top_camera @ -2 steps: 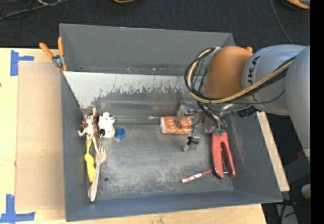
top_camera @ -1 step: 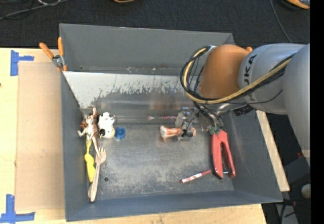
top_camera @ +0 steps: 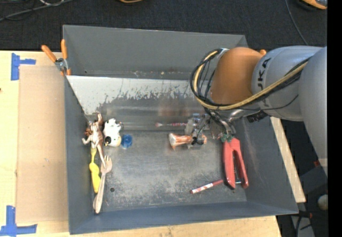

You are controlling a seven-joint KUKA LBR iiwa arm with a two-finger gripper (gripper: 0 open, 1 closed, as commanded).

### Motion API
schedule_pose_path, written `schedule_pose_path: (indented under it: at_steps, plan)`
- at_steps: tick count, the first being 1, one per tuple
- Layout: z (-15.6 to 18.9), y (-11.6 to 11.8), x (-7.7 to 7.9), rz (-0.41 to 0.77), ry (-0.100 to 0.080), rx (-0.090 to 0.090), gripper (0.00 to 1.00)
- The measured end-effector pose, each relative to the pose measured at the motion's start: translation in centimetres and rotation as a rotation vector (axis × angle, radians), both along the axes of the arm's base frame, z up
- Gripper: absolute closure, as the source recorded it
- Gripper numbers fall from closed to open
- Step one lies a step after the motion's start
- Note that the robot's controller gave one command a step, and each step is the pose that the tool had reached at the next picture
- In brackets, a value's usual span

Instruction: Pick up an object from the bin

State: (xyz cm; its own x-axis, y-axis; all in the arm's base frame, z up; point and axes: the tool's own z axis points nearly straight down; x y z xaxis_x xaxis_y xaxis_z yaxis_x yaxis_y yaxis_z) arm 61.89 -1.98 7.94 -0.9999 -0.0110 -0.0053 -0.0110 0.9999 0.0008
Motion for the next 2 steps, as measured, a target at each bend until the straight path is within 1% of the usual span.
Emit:
schedule_pose_path:
  at_steps: [1, 2]
  plan:
    - [7.0, -0.5, -2.0, -0.004, 0.007, 0.001, 1.0]
    - [14.7, 0.4, -1.4, 0.01, 0.008, 0.001, 1.0]
